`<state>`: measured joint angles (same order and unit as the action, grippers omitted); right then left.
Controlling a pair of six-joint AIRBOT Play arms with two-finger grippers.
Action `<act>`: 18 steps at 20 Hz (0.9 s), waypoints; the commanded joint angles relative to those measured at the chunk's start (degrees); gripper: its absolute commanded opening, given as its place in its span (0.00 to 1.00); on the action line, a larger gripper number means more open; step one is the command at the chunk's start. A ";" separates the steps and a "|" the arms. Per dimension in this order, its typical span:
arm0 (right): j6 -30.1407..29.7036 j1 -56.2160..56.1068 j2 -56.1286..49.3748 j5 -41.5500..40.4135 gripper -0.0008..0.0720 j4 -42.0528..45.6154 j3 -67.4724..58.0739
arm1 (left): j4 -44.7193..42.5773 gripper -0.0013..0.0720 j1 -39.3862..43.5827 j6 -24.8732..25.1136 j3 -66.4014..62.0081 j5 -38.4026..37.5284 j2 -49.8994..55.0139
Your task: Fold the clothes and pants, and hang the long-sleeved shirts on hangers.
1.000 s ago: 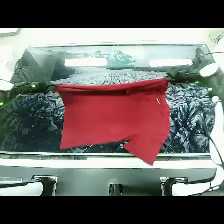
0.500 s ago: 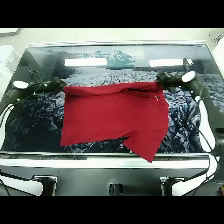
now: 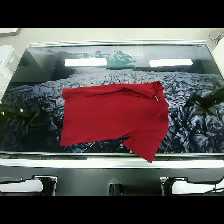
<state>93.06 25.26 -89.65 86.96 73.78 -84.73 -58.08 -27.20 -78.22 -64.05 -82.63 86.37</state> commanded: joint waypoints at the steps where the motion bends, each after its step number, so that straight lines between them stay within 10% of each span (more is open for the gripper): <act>1: -0.74 0.92 4.44 2.47 0.73 0.72 8.61 | -0.52 0.81 -2.71 7.45 16.70 0.74 -6.97; 18: -0.94 0.85 5.18 1.62 0.73 -1.09 11.41 | 10.03 0.62 6.58 12.02 28.06 8.22 -6.75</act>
<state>92.20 26.09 -84.51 88.40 72.69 -73.34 -48.73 -21.96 -66.15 -36.12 -72.31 79.61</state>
